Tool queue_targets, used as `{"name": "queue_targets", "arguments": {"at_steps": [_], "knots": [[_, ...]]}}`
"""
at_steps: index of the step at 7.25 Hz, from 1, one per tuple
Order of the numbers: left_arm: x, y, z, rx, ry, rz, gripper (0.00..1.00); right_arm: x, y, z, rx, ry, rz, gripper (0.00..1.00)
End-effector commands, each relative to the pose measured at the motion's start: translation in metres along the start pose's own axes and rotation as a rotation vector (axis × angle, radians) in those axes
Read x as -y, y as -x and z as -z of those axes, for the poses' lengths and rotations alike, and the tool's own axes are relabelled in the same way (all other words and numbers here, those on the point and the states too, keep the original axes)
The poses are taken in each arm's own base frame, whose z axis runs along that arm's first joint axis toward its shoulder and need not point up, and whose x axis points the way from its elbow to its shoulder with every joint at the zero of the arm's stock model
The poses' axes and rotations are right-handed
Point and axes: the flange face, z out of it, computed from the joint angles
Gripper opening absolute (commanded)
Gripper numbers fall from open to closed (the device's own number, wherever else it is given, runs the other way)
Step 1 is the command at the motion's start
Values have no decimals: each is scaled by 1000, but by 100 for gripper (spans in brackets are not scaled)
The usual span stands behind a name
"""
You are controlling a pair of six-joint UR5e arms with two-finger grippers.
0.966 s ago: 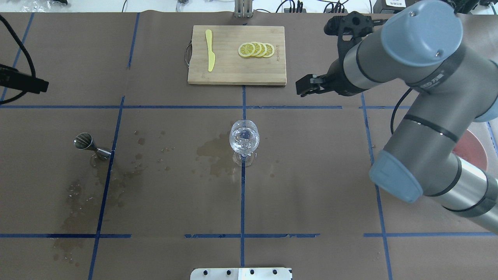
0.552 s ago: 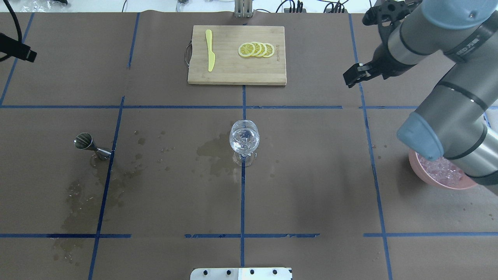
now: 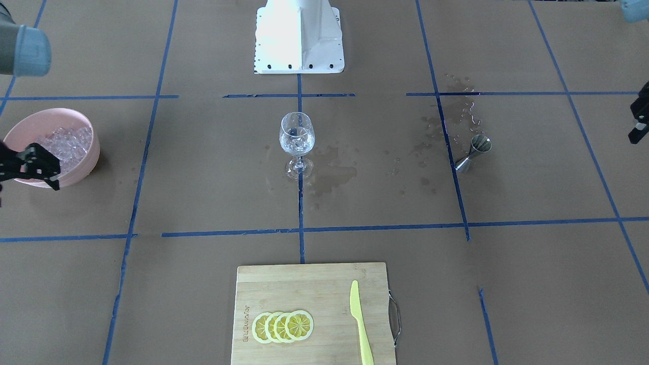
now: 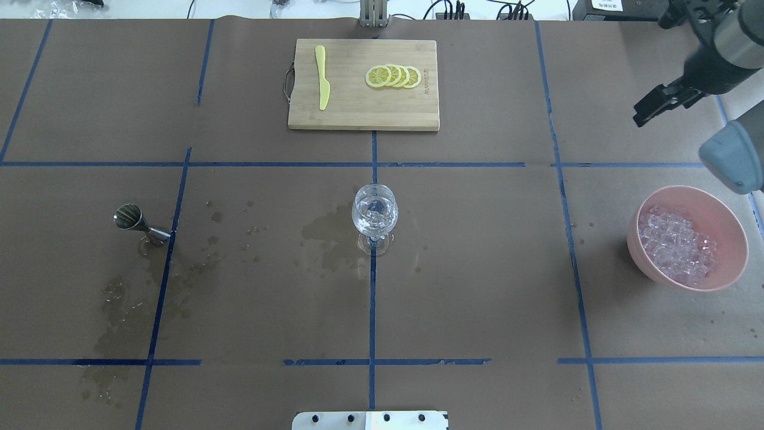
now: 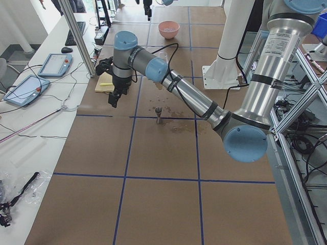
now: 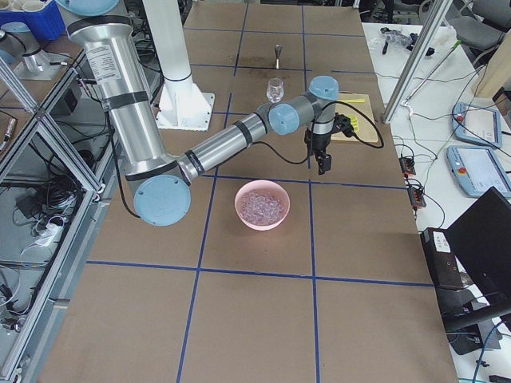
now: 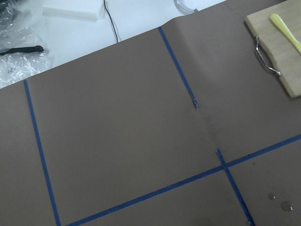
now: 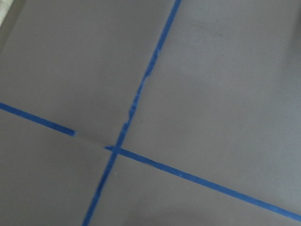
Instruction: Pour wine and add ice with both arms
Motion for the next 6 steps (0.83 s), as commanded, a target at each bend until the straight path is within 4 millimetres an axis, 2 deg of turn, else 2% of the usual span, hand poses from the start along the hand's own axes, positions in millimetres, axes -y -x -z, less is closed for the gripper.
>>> {"name": "queue_targets", "arguments": {"at_steps": [1,2,3,4,5,6], "knots": [[-40,67,-33,-45,81,53,100,-53,-93,-2,46,35,15,100],[-52,88,-48,-43,100,83,100,-79,-134,1,34,39,32,100],[-75,107,-57,-40,118,121,100,-105,-178,0,44,46,8,100],[-99,117,-69,-40,131,133,100,-121,-197,1,65,42,-37,100],[-114,125,-73,-38,136,147,100,-126,-209,11,51,24,-64,100],[-139,153,-70,-27,138,207,100,-129,-217,8,-5,42,-78,100]]}}
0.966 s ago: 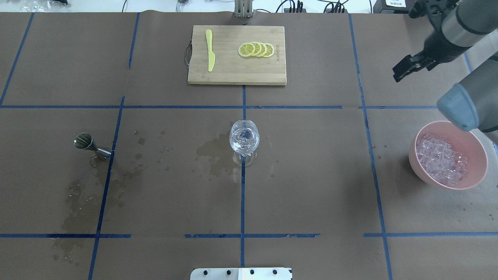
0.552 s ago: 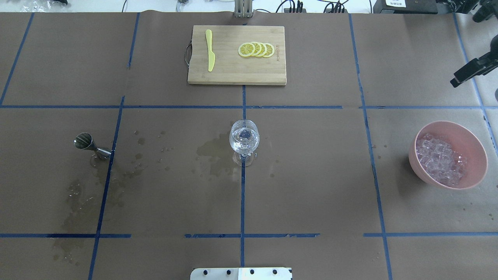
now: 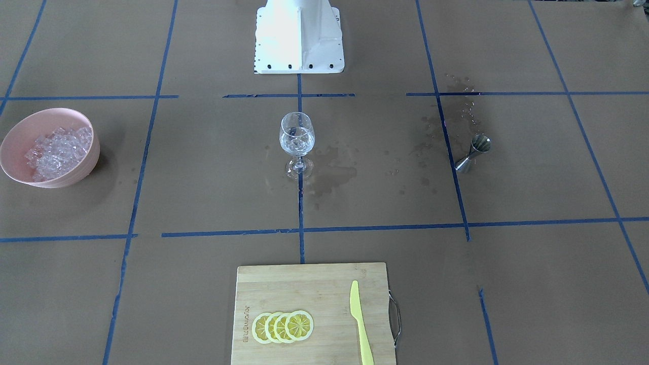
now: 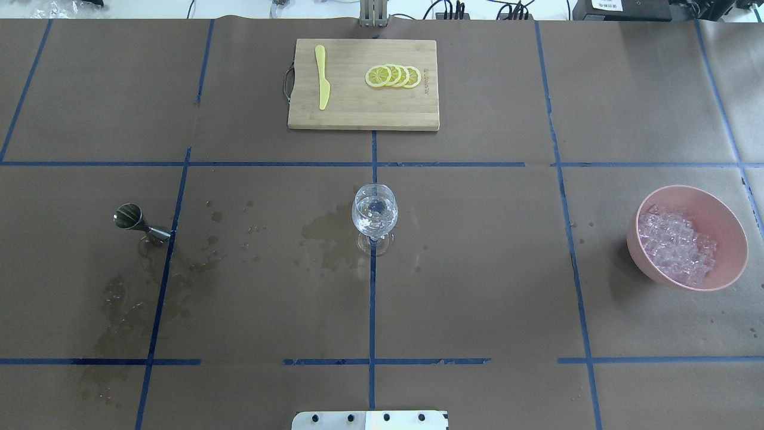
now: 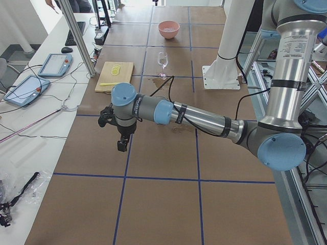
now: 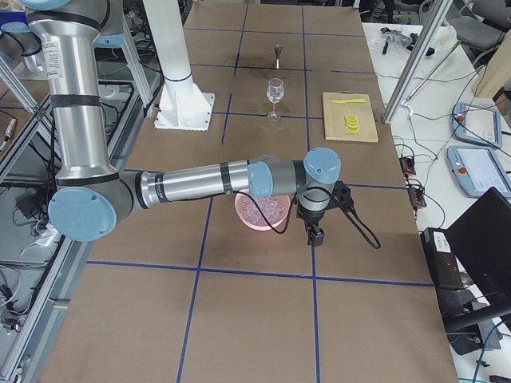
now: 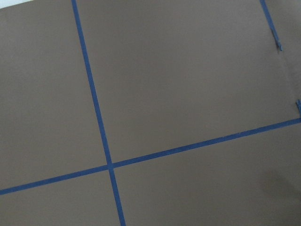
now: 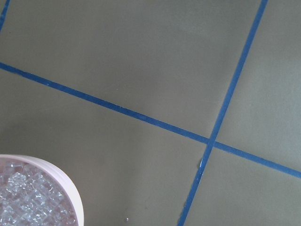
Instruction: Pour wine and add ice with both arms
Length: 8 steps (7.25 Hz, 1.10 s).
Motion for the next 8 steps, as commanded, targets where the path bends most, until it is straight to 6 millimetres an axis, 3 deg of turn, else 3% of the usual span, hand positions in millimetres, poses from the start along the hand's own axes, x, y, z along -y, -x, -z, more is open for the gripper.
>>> {"name": "queue_targets", "arguments": {"at_steps": [1,3,4,8], "knots": [[-36,38,-12,7,21,70,100,-13,-19,1,-60,11,-40,100],[-50,49,-23,7,48,106,100,-20,-27,9,-54,-2,-81,100],[-63,63,-39,5,82,133,100,-22,-27,12,-13,-14,-99,100],[-54,58,-35,5,74,151,100,-24,-26,14,49,-30,-202,100]]}}
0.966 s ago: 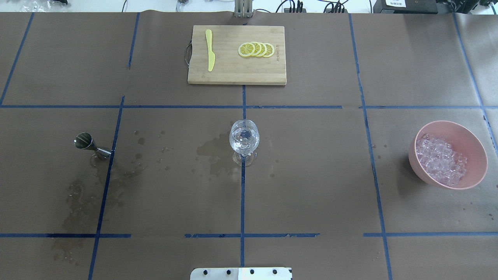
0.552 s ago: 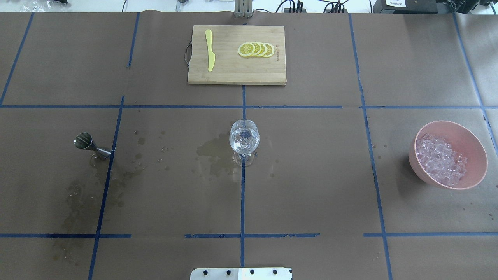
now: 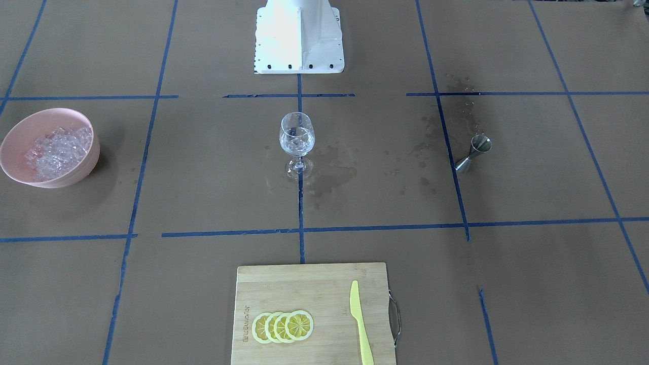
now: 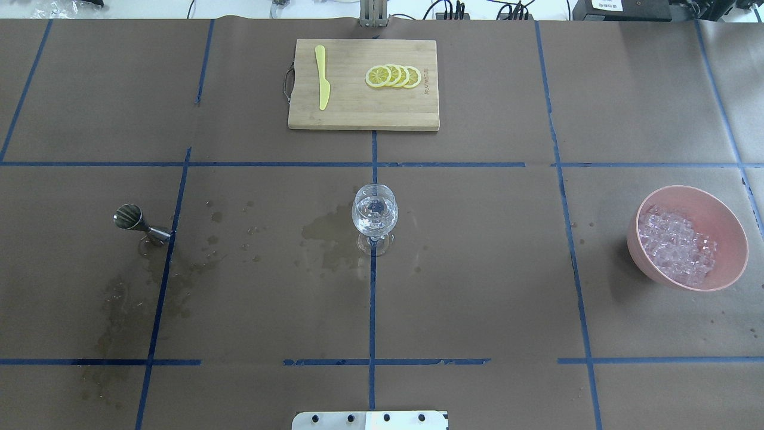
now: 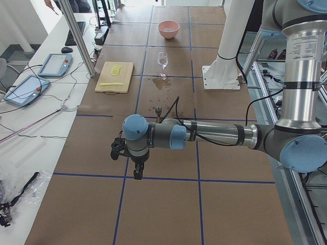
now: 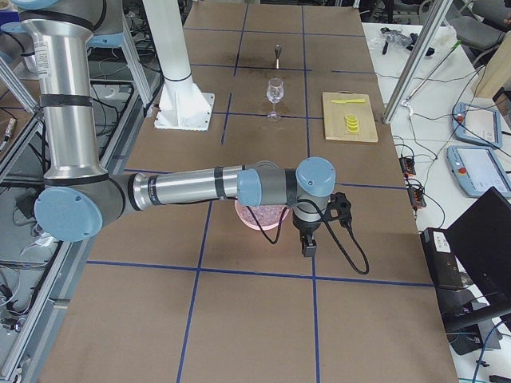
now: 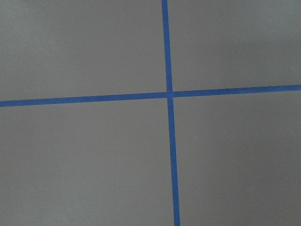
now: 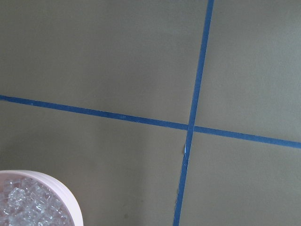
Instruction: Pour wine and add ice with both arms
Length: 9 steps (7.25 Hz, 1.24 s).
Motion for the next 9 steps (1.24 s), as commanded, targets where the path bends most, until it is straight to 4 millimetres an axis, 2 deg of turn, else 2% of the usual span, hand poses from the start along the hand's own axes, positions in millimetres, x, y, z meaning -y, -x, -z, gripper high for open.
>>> {"name": "queue_targets", "arguments": {"at_steps": [1,4,5,7,9], "knots": [[5,-6,6,1,-11,56,100,-4,-5,-5,4,9,-25,100],[6,-9,9,2,-17,61,100,-10,-12,-12,5,21,-37,100],[6,-10,10,2,-18,60,100,-22,-22,-17,6,33,-58,100],[6,-11,12,2,-24,57,100,-32,-33,-14,1,26,-191,100],[6,-12,13,4,-25,56,100,-40,-43,-11,-7,20,-224,100]]}}
